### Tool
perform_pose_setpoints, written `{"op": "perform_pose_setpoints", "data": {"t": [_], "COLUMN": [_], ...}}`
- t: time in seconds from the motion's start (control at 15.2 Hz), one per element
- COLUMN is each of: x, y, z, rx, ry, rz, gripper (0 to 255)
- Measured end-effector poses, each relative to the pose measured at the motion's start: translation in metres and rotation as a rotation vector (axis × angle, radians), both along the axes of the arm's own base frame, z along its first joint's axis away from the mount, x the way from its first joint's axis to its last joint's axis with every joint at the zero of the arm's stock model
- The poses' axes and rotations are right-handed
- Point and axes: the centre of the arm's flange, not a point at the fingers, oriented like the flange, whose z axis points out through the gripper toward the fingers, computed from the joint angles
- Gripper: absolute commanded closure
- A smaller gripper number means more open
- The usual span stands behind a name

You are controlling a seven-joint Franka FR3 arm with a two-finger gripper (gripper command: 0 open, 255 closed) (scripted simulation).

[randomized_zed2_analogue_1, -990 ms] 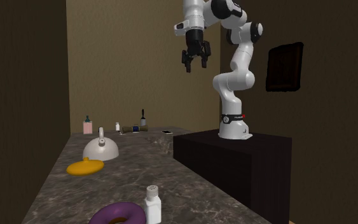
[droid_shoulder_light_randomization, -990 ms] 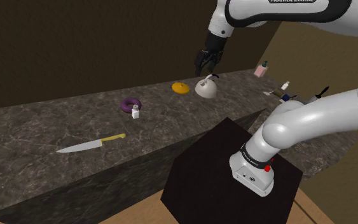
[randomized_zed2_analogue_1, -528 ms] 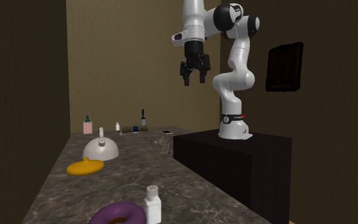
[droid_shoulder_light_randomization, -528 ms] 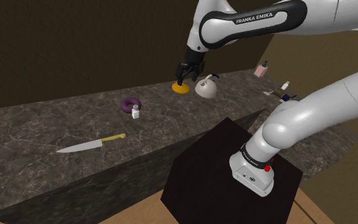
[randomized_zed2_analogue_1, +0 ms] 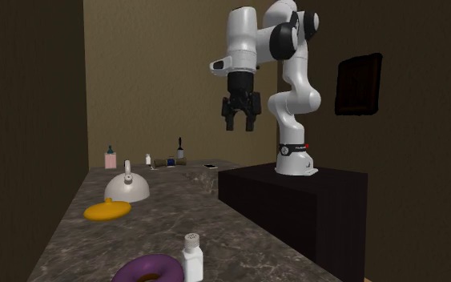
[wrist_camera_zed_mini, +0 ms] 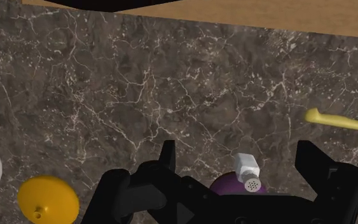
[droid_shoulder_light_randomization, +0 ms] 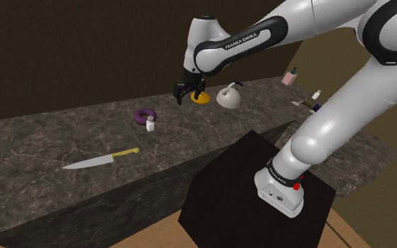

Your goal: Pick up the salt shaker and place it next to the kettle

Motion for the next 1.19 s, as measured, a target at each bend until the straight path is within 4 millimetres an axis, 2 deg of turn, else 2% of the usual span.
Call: {"op": "perform_pose_setpoints", "data": {"t": [0.79,1.19], "x": [0.09,0.143], "y": [0.054,0.073], "z": [-0.12,-0.177], "rx": [-0.059,-0.09], "ry": [-0.021,-0.031], "rz": [-0.086,-0.13], "gripper": [0,0]}}
